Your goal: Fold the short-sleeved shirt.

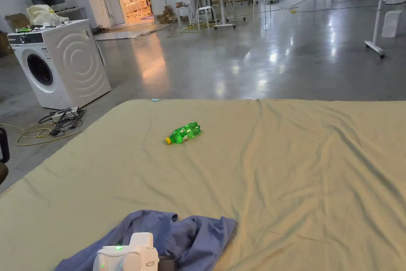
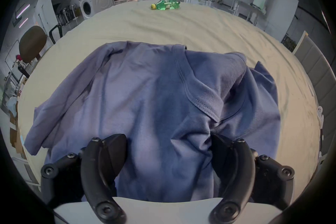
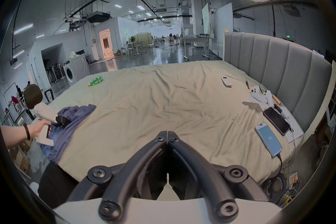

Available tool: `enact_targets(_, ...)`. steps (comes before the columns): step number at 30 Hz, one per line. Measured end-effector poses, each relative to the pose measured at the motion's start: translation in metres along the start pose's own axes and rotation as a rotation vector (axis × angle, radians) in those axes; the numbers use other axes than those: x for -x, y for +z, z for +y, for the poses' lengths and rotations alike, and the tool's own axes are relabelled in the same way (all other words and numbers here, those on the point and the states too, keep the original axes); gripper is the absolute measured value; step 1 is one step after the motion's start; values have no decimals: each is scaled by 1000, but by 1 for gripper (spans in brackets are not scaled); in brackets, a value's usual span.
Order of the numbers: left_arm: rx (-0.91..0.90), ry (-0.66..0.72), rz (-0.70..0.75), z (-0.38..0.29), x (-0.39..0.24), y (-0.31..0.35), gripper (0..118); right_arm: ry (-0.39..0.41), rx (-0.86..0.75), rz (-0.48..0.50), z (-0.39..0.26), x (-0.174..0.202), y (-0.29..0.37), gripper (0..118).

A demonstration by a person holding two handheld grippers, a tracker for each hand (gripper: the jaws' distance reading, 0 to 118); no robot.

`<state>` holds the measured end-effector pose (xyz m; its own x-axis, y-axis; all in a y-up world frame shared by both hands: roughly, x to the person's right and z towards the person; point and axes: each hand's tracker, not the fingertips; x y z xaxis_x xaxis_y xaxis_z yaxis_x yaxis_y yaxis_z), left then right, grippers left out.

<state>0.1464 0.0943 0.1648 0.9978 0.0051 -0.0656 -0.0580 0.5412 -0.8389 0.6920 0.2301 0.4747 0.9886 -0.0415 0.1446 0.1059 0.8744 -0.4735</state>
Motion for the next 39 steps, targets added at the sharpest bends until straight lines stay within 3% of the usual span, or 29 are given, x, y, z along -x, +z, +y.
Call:
enact_targets(2,-4,-45,-20,6,-3,-3,50,42,15,-12,-5,-2,3,0)
enact_targets(3,-16,-81,-41,9,-5,1,21,53,21,-12,-8,-4,4,0)
enact_targets(4,-6,-83,-19,12,-14,9,10,58,26,-7,-11,-6,6,0)
enact_targets(8,12,47,-21,25,-10,17,10,52,37,2,-21,-19,19,0)
enact_targets(13,-196,152,-16,76,7,88,9,32,41,6,-35,-42,36,0)
enact_targets(19,-414,-19,-64,149,-42,177,9,-15,40,-26,-48,-61,52,0)
enact_targets(24,-476,-190,-237,173,-143,196,9,-78,14,-68,-55,-68,66,0)
enact_targets(29,-418,-355,-522,126,-278,174,9,-87,-9,-121,-61,-72,88,0)
enact_targets(34,-254,-557,-819,15,-410,151,9,-112,-3,-178,-71,-83,109,0)
enact_targets(39,-33,-665,-924,-103,-488,133,9,-134,29,-241,-87,-92,124,0)
